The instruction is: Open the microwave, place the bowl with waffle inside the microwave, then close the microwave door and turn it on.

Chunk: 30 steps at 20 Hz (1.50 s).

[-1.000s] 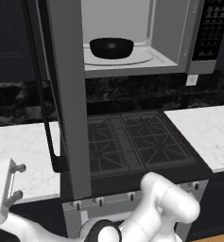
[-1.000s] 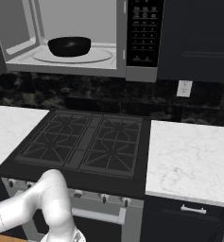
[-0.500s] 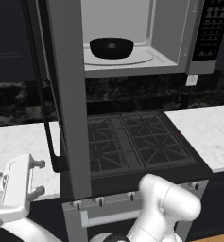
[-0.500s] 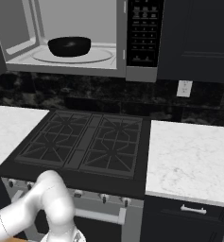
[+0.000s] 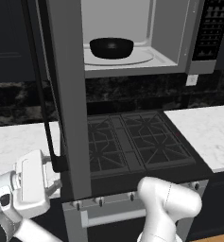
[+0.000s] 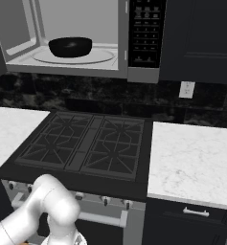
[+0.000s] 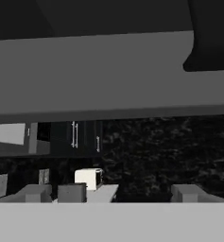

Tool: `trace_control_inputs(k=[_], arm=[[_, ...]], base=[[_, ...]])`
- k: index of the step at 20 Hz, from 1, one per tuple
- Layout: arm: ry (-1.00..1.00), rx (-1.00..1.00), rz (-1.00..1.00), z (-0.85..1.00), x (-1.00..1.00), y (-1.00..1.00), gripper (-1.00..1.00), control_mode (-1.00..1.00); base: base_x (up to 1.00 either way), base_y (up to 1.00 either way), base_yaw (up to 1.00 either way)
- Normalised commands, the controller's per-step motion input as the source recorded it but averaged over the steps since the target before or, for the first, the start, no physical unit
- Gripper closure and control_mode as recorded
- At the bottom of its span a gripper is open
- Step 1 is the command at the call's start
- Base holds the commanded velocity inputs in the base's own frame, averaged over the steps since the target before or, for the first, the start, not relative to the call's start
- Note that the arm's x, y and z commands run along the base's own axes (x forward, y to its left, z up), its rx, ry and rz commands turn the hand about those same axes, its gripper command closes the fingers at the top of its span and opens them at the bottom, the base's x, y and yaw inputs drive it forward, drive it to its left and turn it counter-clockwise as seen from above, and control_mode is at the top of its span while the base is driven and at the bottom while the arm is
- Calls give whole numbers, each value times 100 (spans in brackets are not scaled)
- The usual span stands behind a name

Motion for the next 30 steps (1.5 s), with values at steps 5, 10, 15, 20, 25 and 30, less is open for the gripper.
trace_control_inputs(k=[5, 10, 15, 20, 25, 30], arm=[[2, -7, 0, 10, 3, 17, -100, -100], [0, -1, 0, 3, 0, 16, -100, -100], [0, 0, 0, 43, 3, 7, -100, -100], [0, 0, -2, 60, 6, 0, -100, -100], [0, 0, -1, 53, 1, -3, -100, -100], [0, 0, 0, 40, 1, -40, -100, -100]], base=[[0, 0, 0], [0, 0, 0], [0, 0, 0], [0, 0, 0], [0, 0, 0], [0, 0, 0]])
